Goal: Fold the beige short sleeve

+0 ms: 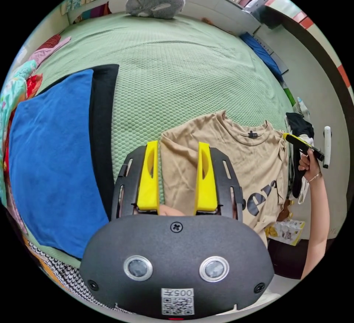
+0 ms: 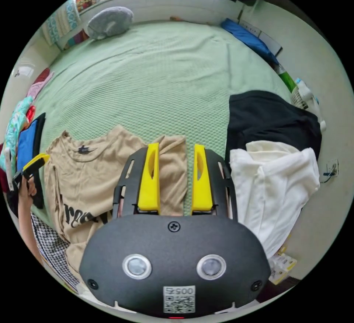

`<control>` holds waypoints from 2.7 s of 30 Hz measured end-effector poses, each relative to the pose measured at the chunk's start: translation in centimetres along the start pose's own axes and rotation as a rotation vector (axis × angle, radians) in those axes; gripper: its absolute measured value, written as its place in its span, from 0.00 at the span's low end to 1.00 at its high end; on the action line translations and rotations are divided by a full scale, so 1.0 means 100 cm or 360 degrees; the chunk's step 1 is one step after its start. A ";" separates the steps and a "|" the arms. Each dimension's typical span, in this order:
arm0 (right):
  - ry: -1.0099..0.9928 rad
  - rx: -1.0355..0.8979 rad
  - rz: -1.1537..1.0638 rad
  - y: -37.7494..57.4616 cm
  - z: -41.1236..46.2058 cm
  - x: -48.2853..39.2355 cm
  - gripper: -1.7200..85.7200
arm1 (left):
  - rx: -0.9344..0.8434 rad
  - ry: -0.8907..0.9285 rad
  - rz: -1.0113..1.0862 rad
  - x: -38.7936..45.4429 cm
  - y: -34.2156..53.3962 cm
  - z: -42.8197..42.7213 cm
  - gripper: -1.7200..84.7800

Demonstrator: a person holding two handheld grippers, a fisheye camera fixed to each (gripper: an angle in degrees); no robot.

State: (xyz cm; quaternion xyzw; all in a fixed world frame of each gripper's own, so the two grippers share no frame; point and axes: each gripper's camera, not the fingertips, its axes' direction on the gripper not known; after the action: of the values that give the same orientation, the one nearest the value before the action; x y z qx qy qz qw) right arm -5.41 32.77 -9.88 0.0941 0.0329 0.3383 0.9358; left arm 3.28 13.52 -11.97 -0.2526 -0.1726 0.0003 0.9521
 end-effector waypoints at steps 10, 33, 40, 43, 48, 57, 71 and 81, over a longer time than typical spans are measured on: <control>-0.0009 0.0140 -0.0134 0.000 0.005 -0.024 0.03 | -0.0012 -0.0062 -0.0127 0.020 -0.011 0.012 0.07; 0.0228 0.0418 -0.0365 -0.032 -0.058 -0.090 0.01 | 0.0166 -0.0568 0.0241 0.090 -0.045 -0.054 0.06; 0.0281 0.0545 -0.0243 -0.084 -0.077 -0.117 0.01 | 0.0358 -0.0750 0.0193 0.104 -0.093 -0.089 0.06; 0.0231 0.0490 -0.0137 -0.098 -0.068 -0.125 0.02 | 0.0294 -0.0809 0.0094 0.103 -0.105 -0.079 0.08; 0.0221 0.0414 -0.0282 -0.077 -0.039 -0.137 0.05 | 0.0213 -0.0737 0.0015 0.093 -0.089 -0.061 0.09; 0.0010 0.0185 -0.0570 0.048 -0.009 -0.100 0.07 | 0.0066 -0.0523 0.0326 0.107 0.025 -0.058 0.09; -0.0075 0.0015 -0.0358 0.154 0.024 -0.064 0.05 | -0.0183 -0.0263 0.0202 0.103 0.152 -0.013 0.03; -0.0066 0.0016 -0.0338 0.171 0.031 -0.047 0.01 | -0.0253 -0.0317 0.0196 0.093 0.172 -0.024 0.01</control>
State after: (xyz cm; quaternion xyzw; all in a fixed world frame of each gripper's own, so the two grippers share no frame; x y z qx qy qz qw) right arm -19.40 42.19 -3.46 0.1017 0.0249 0.2351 0.9663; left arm 14.33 28.19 -19.08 -0.3359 -0.2500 0.0701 0.9054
